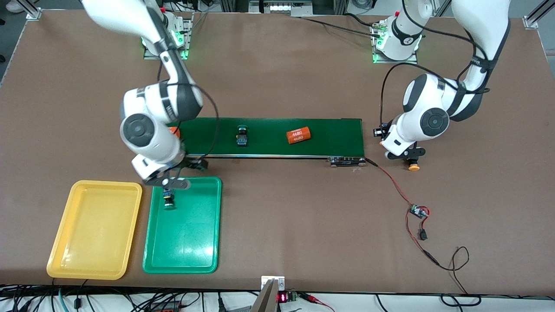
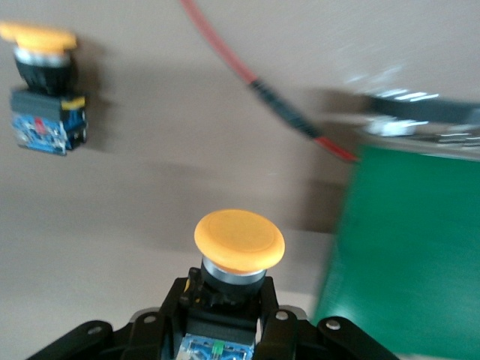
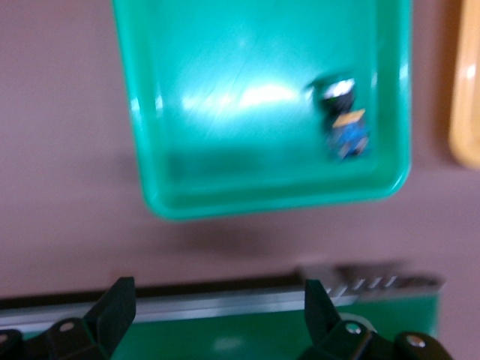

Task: Sort buttons by color to trays

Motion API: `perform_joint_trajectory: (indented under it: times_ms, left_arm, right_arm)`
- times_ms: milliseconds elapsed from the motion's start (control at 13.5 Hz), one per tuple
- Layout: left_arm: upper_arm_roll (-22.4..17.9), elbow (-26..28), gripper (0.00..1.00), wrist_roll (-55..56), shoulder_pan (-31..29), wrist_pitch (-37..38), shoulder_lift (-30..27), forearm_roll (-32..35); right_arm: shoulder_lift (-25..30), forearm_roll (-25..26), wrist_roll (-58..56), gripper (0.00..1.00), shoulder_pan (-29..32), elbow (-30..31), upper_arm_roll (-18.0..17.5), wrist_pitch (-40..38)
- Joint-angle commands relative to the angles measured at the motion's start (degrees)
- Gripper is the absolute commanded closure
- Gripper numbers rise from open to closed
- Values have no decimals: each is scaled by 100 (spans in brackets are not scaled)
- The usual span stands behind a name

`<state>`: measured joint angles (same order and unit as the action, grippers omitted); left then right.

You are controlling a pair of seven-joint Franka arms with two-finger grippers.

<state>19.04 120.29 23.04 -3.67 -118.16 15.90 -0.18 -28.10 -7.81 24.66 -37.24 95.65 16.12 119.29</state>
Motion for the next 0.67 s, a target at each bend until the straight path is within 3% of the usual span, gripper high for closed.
perform_joint_trajectory:
  times_ms: [0,223,445,594]
  left_arm:
    - [169,-410,68,-54,94,206,122,-419]
    - [292,-551,68,-37,419,-407,483,-834]
    - [345,-551,66,-10,692,-691,677,-887]
    - [346,-542,57,25,806,-804,721,-1159]
  right_arm:
    - [419,-36,810,0,-520,542,22,7]
    - [455,-36,971,0,-968,657,-4,-28]
    - [411,-141,971,0,-1013,727,-179,-11]
    - [376,-142,918,0,-1040,929,-223,77]
